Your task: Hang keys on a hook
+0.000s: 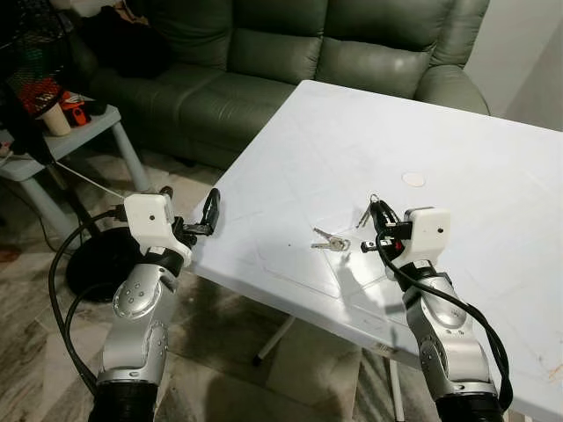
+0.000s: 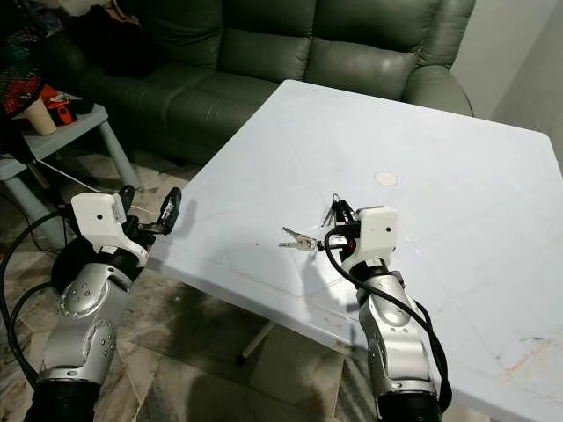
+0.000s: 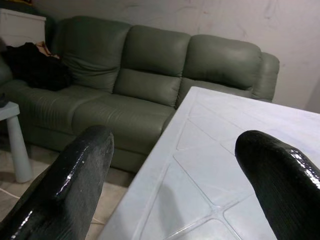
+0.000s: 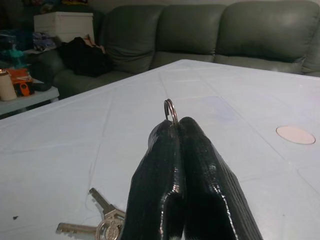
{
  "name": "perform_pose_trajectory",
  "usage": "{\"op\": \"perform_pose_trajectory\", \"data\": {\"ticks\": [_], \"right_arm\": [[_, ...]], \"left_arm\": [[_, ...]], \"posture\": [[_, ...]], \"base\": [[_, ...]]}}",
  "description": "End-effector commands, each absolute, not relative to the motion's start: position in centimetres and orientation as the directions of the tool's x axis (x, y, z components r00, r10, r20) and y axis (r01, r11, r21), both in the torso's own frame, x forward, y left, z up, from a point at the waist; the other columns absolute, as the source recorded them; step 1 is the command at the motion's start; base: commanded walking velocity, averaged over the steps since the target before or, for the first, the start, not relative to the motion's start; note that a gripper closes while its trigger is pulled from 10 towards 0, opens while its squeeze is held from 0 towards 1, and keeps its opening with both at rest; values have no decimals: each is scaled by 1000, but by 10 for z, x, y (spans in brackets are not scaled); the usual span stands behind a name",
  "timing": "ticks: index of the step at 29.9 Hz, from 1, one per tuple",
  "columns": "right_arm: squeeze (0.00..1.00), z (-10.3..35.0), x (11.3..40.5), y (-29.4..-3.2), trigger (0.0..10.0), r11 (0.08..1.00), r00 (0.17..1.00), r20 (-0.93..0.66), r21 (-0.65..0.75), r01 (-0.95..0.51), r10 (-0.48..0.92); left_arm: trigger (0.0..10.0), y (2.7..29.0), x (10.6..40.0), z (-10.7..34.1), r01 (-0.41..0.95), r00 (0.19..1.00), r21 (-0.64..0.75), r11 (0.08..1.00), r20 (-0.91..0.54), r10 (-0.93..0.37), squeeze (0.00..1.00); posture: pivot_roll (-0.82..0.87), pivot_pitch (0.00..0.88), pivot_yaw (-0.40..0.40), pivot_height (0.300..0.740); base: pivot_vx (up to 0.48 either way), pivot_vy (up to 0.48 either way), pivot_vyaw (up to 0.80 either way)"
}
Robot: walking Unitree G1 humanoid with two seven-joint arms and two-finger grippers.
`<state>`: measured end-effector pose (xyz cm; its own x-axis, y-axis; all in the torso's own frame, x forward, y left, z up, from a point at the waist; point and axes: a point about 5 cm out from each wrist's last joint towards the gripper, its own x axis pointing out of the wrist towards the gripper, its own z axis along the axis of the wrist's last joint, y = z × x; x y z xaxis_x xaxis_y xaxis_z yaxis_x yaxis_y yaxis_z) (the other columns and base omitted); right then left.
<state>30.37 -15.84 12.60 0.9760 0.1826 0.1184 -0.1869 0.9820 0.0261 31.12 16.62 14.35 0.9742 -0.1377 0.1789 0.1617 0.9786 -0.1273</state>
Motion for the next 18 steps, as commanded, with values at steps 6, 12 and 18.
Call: {"op": "perform_pose_trajectory", "data": {"ticks": [6, 12, 18], "right_arm": [[0, 131, 311, -158, 10000, 985, 975, 139, -5, -172, 171], [0, 136, 317, -156, 10000, 985, 974, 150, -10, -170, 170], [0, 139, 319, -153, 10000, 984, 971, 160, -18, -175, 176]], "left_arm": [[10000, 168, 321, 153, 167, 968, -130, 977, 210, -138, 0], [10000, 167, 325, 158, 171, 964, -132, 976, 225, -138, 0], [10000, 168, 328, 161, 161, 964, -125, 979, 232, -129, 0]], "posture": [[16, 0, -17, 740], [14, 0, -15, 740], [14, 0, -15, 740]], "base": [[0, 0, -361], [0, 0, -698], [0, 0, -705]]}}
